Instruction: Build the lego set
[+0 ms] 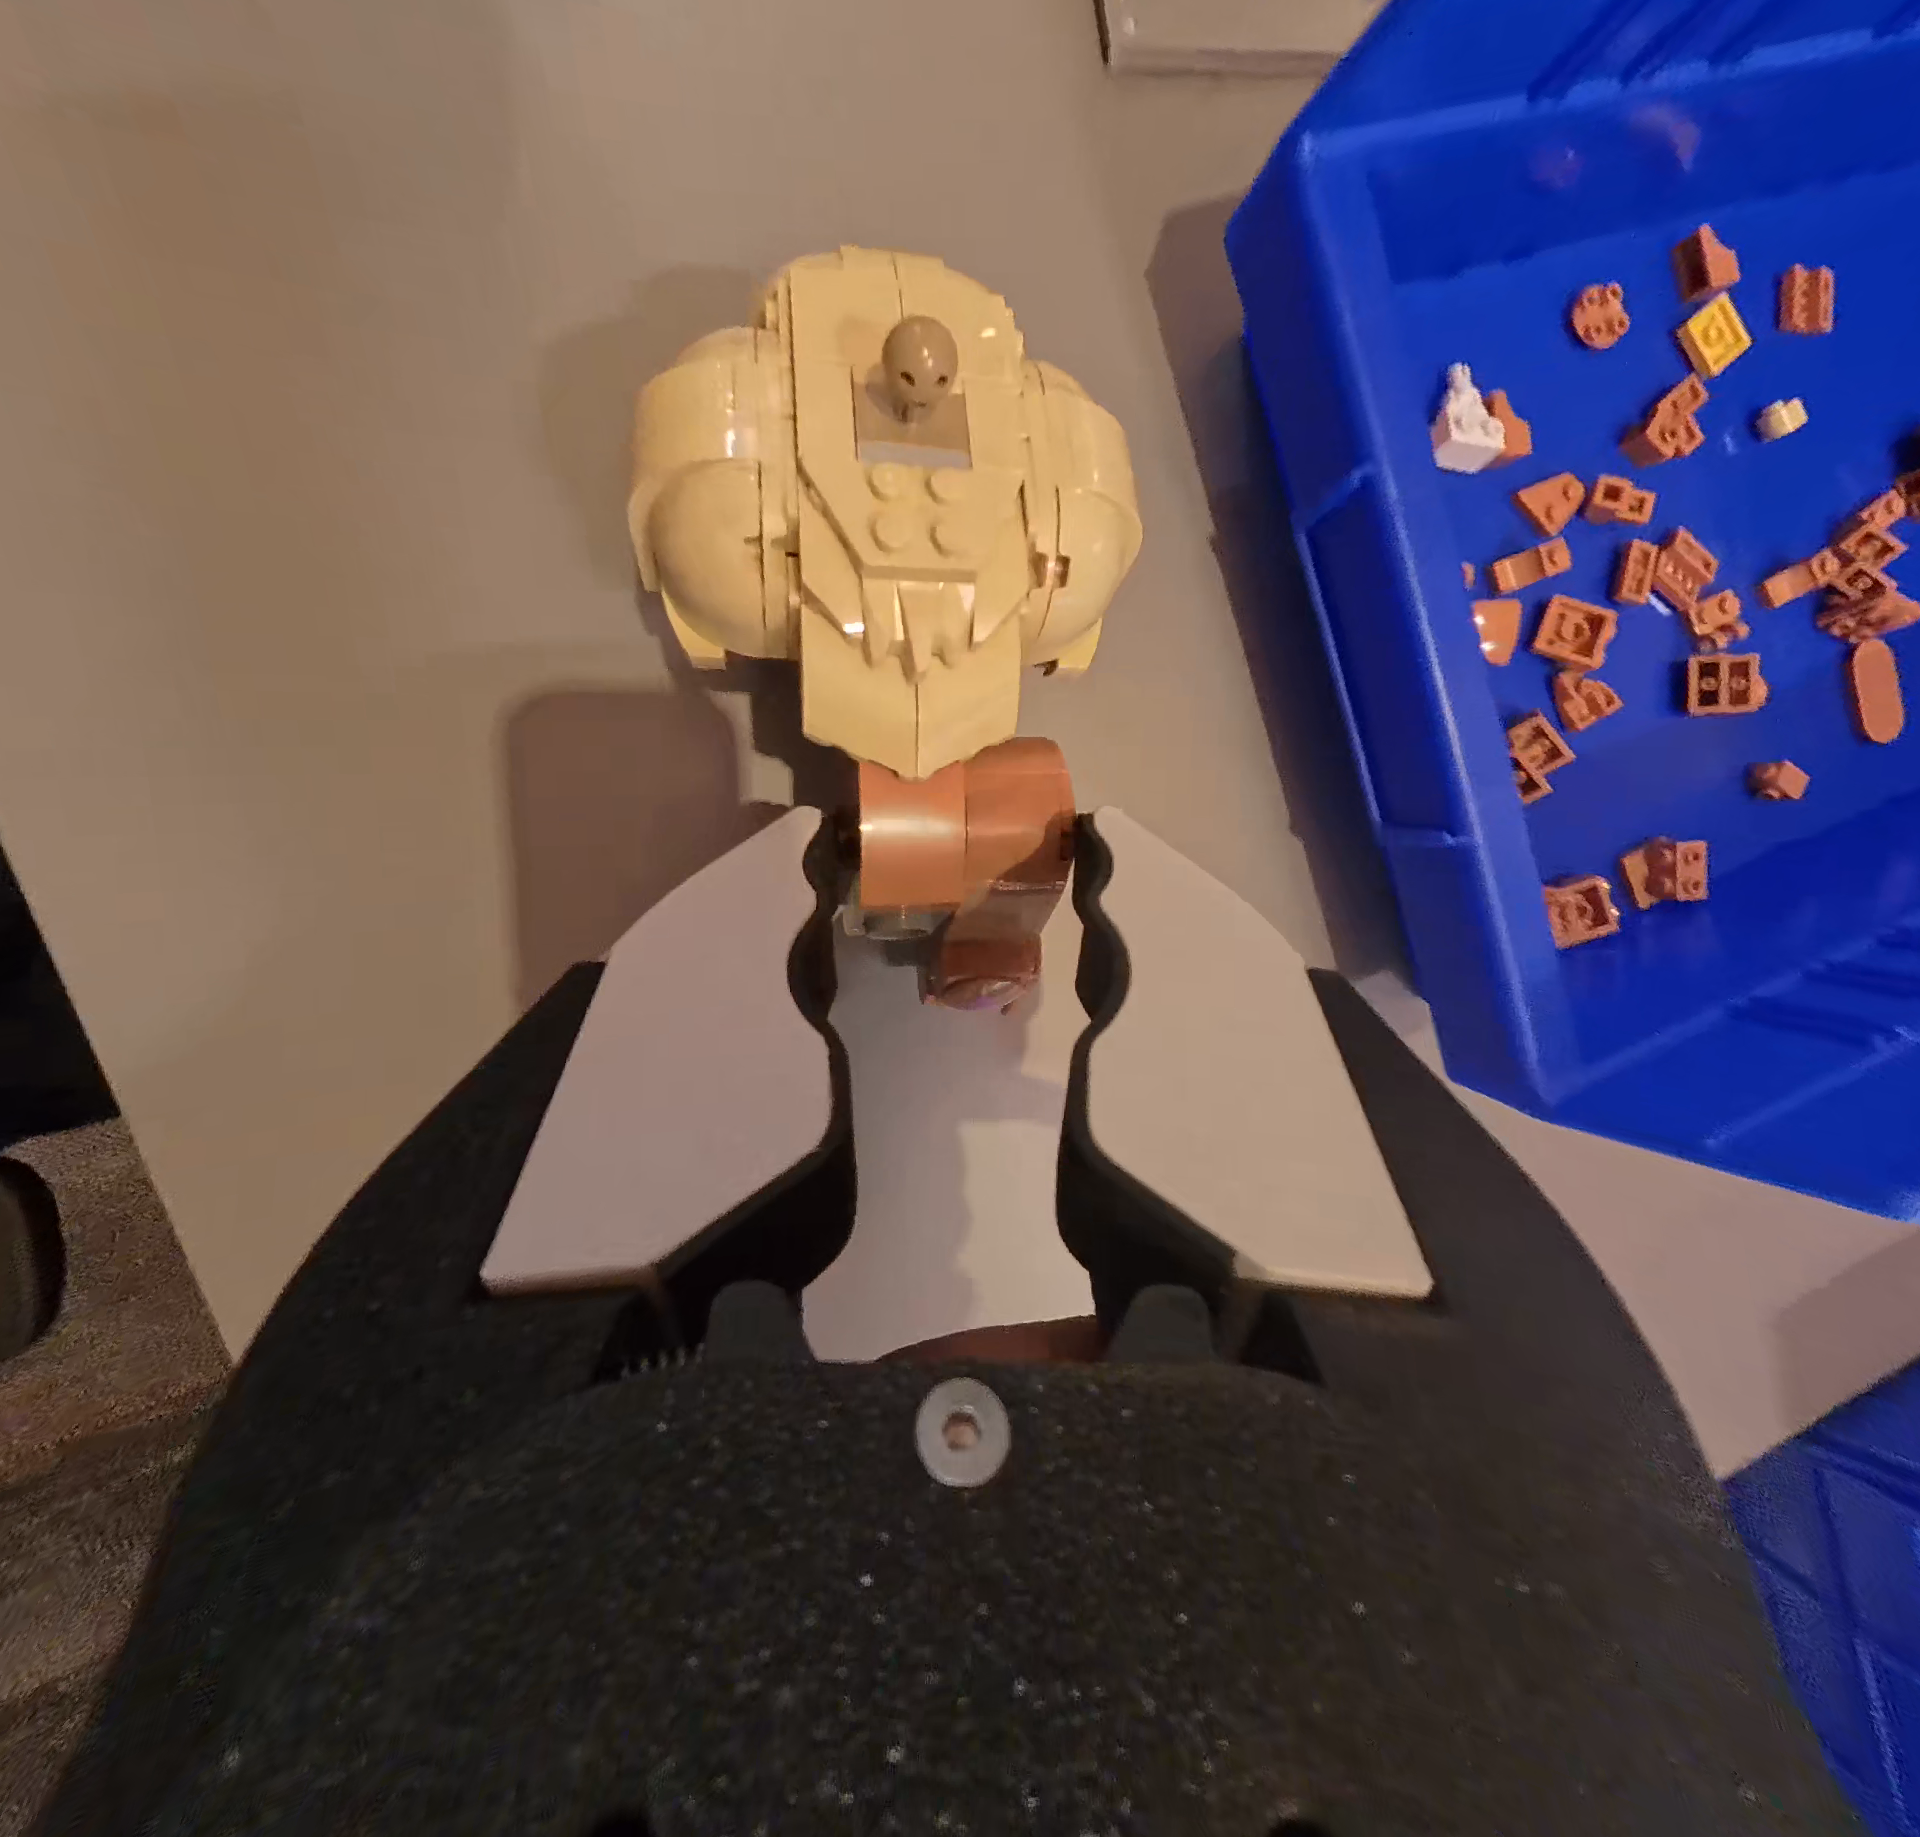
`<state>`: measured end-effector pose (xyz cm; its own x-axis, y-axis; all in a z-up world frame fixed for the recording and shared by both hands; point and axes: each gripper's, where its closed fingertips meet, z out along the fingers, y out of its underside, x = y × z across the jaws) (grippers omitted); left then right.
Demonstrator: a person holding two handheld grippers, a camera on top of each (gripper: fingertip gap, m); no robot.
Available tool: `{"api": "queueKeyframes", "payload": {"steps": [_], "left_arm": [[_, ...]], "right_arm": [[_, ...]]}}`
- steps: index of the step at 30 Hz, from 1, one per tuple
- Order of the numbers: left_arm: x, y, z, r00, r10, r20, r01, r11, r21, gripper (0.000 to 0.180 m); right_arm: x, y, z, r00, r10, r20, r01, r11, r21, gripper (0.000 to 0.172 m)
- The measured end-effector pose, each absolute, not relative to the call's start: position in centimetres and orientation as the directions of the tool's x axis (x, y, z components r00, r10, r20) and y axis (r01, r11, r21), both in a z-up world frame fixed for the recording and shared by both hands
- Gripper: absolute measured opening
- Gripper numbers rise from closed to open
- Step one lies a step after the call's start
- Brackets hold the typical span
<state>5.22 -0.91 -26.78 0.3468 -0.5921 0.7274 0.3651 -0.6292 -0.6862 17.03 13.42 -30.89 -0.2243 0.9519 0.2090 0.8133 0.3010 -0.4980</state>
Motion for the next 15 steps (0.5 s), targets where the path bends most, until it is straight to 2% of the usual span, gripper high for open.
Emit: {"api": "queueKeyframes", "payload": {"steps": [6, 8, 11, 15], "left_arm": [[3.6, -2.1, -25.5, 0.323, -0.625, 0.711, 0.433, -0.570, -0.698, 0.011], [2.5, -2.2, -25.2, 0.355, -0.622, 0.698, 0.469, -0.528, -0.708, 0.011], [0.4, -2.2, -25.1, 0.421, -0.596, 0.684, 0.498, -0.478, -0.723, 0.011], [-1.4, -1.9, -25.6, 0.455, -0.569, 0.685, 0.493, -0.479, -0.726, 0.012]], "right_arm": [[19.2, 16.8, -30.9, -0.229, 0.946, 0.232, 0.853, 0.309, -0.421, 0.043], [20.2, 17.3, -30.6, -0.176, 0.956, 0.234, 0.873, 0.262, -0.412, 0.042], [21.1, 16.8, -29.0, -0.044, 0.973, 0.225, 0.876, 0.146, -0.460, 0.047], [20.7, 14.0, -27.4, -0.008, 0.965, 0.263, 0.916, 0.112, -0.384, 0.048]]}}
